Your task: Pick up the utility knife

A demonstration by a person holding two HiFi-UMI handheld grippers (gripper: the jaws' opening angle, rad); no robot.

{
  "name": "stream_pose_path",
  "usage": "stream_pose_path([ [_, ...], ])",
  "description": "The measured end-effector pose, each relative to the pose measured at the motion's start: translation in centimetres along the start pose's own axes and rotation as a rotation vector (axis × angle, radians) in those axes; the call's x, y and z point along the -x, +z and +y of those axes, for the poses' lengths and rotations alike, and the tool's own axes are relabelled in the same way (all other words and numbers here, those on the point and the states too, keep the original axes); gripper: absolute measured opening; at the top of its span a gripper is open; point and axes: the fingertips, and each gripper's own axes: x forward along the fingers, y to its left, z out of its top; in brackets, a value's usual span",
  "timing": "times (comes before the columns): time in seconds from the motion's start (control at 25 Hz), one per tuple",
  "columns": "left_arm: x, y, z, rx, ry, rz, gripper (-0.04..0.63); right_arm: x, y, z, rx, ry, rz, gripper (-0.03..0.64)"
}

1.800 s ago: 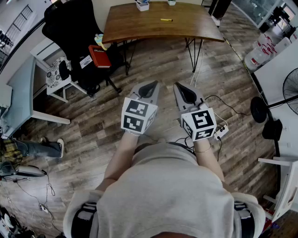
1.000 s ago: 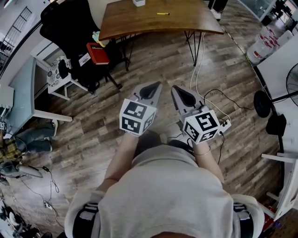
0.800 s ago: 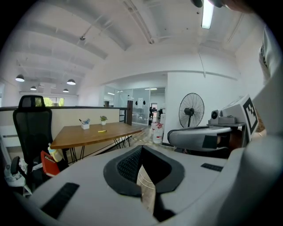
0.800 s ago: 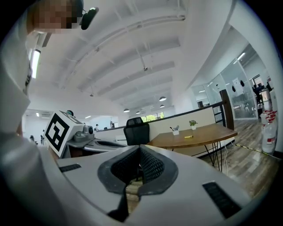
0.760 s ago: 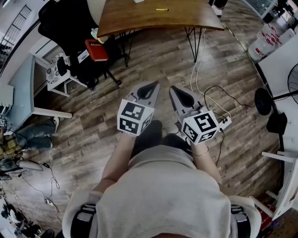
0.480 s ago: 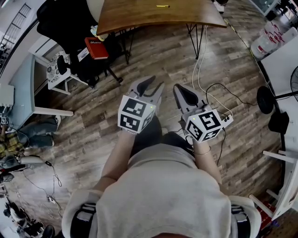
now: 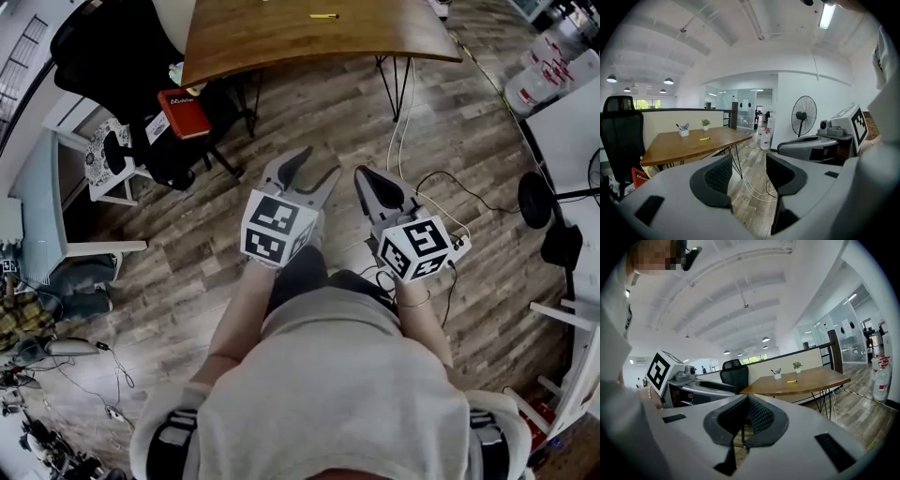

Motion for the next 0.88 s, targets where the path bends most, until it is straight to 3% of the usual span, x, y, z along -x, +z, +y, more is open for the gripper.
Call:
stream_pose_path([
  [0.2,-3.0,2.4,5.7,-0.009,0.002,-0.015,0.222,-5.7,1.6,-2.2,0.054,0.029,0.034,0.012],
  [0.48,-7.0,4.1,11.7,0.006,-0.025,0.004,0.21,-11.6,4.1,-5.6,0.065,-0.007,0.034,0.012],
  [0.88,-10.2,6.3,16.0,-0.026,-0.071,-0.015,0.209,-15.8,5.2,-9.1,0.048,-0.083,0.03,0.011],
])
